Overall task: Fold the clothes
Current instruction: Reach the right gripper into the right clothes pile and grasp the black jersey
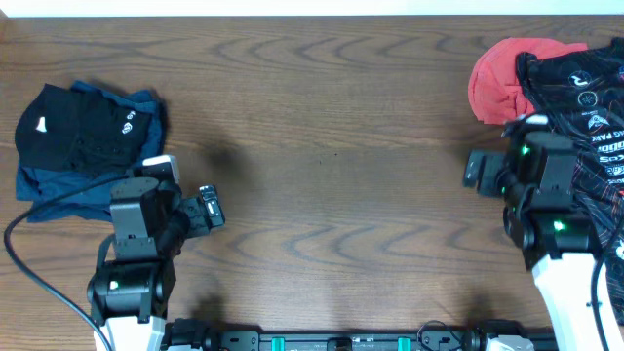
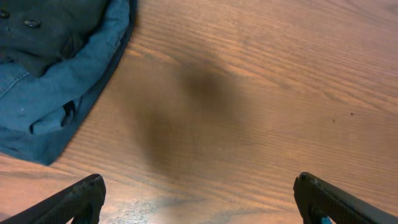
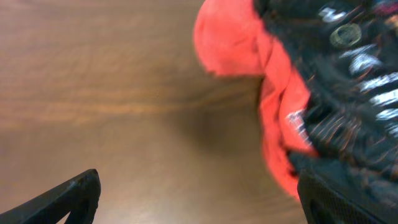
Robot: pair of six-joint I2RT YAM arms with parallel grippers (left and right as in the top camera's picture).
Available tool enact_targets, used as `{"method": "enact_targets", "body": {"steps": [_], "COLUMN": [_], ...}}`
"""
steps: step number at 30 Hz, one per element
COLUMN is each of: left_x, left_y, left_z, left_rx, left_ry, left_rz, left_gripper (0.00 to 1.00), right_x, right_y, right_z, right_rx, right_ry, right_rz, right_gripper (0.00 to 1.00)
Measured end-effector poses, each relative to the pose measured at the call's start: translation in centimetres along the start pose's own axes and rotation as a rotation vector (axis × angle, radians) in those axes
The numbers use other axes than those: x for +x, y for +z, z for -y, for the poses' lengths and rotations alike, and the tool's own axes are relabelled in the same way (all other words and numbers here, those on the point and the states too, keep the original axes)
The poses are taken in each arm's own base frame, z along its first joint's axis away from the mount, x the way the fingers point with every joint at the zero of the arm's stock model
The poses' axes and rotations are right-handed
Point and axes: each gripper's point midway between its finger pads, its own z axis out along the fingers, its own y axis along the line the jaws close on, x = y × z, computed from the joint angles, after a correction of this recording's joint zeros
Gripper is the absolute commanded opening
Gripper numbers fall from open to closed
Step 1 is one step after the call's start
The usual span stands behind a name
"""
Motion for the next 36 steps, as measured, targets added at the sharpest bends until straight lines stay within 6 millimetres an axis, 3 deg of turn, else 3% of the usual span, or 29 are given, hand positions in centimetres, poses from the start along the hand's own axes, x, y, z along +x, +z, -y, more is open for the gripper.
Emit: {"method": "enact_targets", "body": {"steps": [2,5,9,12,20,25,28,29,32,34,35,36], "left_x": [0.1,0.2,0.2,0.2,0.2,0.2,0.2,0.2,0.2,0.2,0.2,0.2], "left_y": [0.2,0.2,0.2,0.2,0.2,0.2,0.2,0.2,0.2,0.2,0.2,0.2], "left_z": [0.0,0.0,0.0,0.0,0.1,0.1,0.1,0.1,0.1,0.1,0.1,0.1], "left_rx": [-0.002,-0.002,-0.002,0.001,0.005,0.005,0.005,0.005,0.005,0.006,0.005,0.006], "left_ry": [0.000,0.000,0.000,0.000,0.000,0.000,0.000,0.000,0.000,0.000,0.000,0.000], "left_rz": [-0.010,-0.013,-0.013,-0.014,-0.015,-0.015,-0.015,-0.014,-0.014,-0.015,-0.015,-0.015], "left_gripper": [0.98,0.98,0.98,0.98,0.98,0.98,0.98,0.98,0.98,0.98,0.98,0.98], "right_x": [-0.8,-0.5,3.0,6.3,9.8,11.2,11.7,11.9,12.3,12.5,12.6,12.7], "right_y": [0.8,2.3,4.3,5.4,7.4,9.0,9.8,10.0,10.3,10.5,10.6,10.6], "right_z": [2.1,7.3,14.7,17.8,19.6,19.5,19.3,19.2,18.9,18.8,18.7,18.7], "right_rx": [0.089,0.263,0.456,0.506,0.491,0.453,0.434,0.429,0.412,0.407,0.403,0.402], "right_ry": [0.024,0.091,0.203,0.269,0.338,0.361,0.361,0.361,0.360,0.363,0.364,0.364], "right_rz": [0.016,-0.013,-0.135,-0.235,-0.334,-0.365,-0.379,-0.386,-0.398,-0.405,-0.408,-0.410], "right_gripper": [0.99,0.99,0.95,0.93,0.93,0.91,0.84,0.80,0.51,0.11,0.01,0.01]}}
